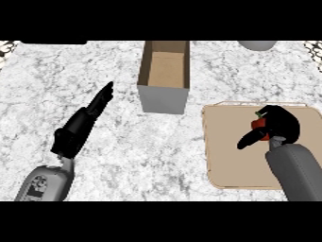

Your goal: Pick the bell pepper from the tray and place it in the cardboard box

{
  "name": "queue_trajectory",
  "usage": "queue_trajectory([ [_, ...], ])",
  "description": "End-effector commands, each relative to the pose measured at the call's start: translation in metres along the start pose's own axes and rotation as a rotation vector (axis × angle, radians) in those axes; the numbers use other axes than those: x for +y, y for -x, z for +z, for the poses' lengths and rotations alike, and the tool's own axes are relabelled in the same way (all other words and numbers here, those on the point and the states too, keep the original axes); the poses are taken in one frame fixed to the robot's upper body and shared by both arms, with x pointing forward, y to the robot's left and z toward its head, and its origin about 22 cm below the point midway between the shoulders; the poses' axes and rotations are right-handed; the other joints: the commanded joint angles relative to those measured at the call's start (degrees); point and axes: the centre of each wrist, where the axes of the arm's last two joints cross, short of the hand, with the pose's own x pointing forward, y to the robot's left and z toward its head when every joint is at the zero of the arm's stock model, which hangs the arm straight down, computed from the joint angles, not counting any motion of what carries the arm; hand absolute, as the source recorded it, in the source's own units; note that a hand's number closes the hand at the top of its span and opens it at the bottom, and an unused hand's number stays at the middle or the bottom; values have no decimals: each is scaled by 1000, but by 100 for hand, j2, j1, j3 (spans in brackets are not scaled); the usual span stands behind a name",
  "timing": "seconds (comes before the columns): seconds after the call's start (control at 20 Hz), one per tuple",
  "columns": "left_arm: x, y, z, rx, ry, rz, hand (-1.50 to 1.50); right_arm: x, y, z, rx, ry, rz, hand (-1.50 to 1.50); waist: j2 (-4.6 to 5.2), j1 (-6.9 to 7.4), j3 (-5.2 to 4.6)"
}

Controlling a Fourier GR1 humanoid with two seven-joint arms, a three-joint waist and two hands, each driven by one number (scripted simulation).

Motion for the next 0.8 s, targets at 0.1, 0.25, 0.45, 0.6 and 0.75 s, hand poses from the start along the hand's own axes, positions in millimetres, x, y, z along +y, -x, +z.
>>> queue_trajectory([
  [0.1,8,-9,-2,-4,11,-2,0,26,10,-5,-32,22,110,150,103,23,101],
  [0.25,-5,3,1,0,7,-4,0,19,1,3,-49,108,114,150,98,-3,98],
  [0.45,-16,-7,-8,-43,88,9,0,-3,-71,56,-888,9,316,150,169,727,112],
  [0.6,-21,-11,-11,-66,119,2,0,-3,-92,85,-1235,-15,420,150,244,1140,124],
  [0.75,-29,-13,-13,-71,141,12,0,-12,-99,106,-1601,-27,468,150,215,988,143],
])
